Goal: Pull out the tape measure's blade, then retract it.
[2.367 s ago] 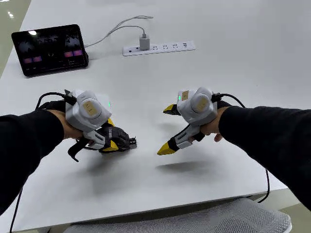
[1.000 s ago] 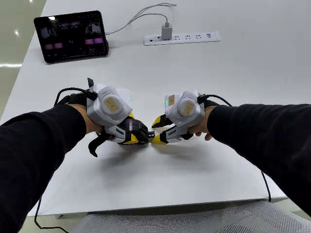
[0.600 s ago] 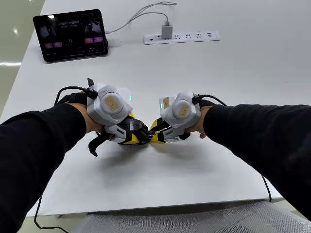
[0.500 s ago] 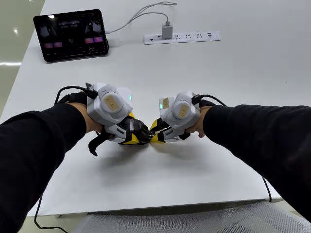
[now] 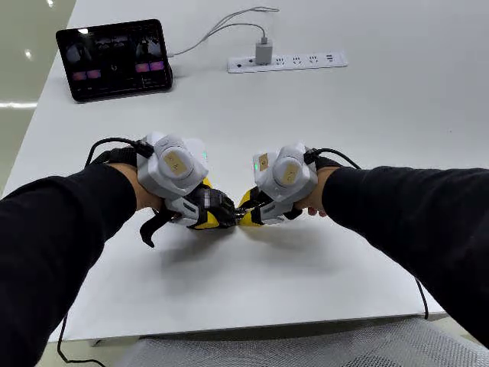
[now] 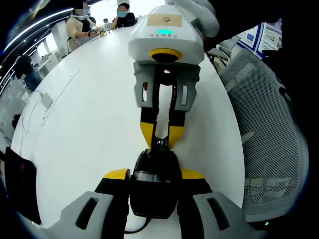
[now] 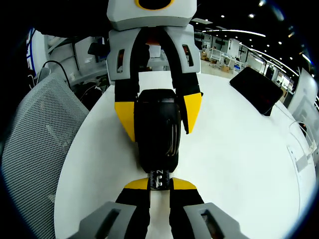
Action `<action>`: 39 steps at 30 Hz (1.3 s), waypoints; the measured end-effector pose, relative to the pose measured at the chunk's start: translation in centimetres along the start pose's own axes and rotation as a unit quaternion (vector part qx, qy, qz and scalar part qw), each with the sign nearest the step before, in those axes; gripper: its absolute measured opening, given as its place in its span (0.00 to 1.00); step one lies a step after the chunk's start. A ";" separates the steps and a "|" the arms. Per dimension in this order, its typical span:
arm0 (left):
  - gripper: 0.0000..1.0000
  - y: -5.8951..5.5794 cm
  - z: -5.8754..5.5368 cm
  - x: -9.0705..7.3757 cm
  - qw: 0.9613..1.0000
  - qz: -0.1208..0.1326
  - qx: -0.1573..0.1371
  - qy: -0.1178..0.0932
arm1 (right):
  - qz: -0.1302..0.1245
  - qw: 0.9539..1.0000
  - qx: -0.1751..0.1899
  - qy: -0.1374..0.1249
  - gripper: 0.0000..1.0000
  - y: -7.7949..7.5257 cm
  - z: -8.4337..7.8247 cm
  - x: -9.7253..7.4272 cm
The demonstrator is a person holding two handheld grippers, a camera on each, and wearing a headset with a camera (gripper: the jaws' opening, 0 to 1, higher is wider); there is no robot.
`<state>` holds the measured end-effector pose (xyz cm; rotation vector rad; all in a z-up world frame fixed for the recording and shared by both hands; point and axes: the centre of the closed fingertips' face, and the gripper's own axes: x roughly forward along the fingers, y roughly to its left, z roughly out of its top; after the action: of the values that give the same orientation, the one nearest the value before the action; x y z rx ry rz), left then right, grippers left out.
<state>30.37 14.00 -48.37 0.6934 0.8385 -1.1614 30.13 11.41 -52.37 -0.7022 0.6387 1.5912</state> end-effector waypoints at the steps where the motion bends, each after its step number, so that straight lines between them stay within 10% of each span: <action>1: 0.31 0.0 0.0 0.0 1.000 0.000 0.000 0.000 | 0.000 1.000 0.000 0.001 0.11 0.0 -0.1 -0.1; 39: 0.31 -0.1 0.0 0.0 1.000 0.001 -0.001 0.007 | -0.006 1.000 0.014 0.020 0.11 -0.1 -3.3 -3.1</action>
<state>30.30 14.02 -48.33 0.7019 0.8489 -1.1547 30.80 6.92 -52.32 -0.7166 0.6839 1.5570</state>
